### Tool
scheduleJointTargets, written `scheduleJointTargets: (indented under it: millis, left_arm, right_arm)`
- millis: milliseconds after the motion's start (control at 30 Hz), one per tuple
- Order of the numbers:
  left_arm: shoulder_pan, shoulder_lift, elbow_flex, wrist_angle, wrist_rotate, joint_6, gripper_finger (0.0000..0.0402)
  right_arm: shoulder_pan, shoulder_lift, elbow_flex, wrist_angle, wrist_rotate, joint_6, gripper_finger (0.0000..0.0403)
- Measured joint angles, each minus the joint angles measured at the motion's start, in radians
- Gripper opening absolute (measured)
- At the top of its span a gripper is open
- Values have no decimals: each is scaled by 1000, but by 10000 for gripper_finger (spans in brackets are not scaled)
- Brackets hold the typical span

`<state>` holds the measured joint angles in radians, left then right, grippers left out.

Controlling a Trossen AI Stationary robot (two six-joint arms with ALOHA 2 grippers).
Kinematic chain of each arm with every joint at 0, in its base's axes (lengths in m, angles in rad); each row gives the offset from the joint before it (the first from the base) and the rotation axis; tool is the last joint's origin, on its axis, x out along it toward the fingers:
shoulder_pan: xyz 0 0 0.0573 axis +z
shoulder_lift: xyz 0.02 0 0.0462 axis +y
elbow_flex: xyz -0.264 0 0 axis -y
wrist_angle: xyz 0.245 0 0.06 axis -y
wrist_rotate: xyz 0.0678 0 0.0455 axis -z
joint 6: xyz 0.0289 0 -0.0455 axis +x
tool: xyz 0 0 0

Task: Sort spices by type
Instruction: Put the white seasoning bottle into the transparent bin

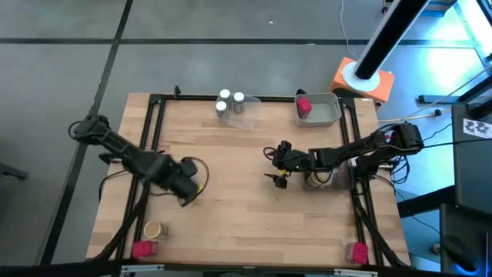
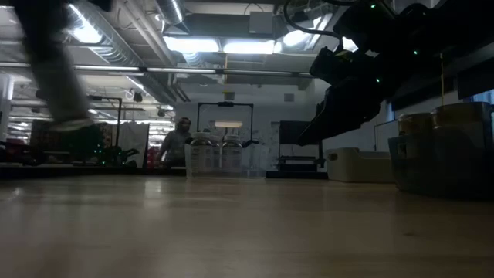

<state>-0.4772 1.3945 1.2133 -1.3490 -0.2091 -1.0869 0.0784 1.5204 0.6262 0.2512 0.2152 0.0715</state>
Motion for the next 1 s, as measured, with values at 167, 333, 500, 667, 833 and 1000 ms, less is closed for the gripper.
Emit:
scheduleJointTargets:
  millis: [167,333,500,667,833,1000]
  left_arm:
    - [163,0,0,128,-57,231,192]
    - [313,0,0,268,-80,408,192]
    - [447,0,0,435,-81,605,192]
    - [565,1,0,605,-81,761,192]
    - [672,17,0,715,-82,840,192]
    - [744,104,74,676,-80,893,192]
  right_arm:
    - [0,0,0,0,0,0,398]
    - [0,0,0,0,0,1,398]
    - [0,0,0,1,0,-1,398]
    - [0,0,0,10,0,-1,398]
    - [0,0,0,10,0,-2,398]
    - [0,0,0,9,0,-2,398]
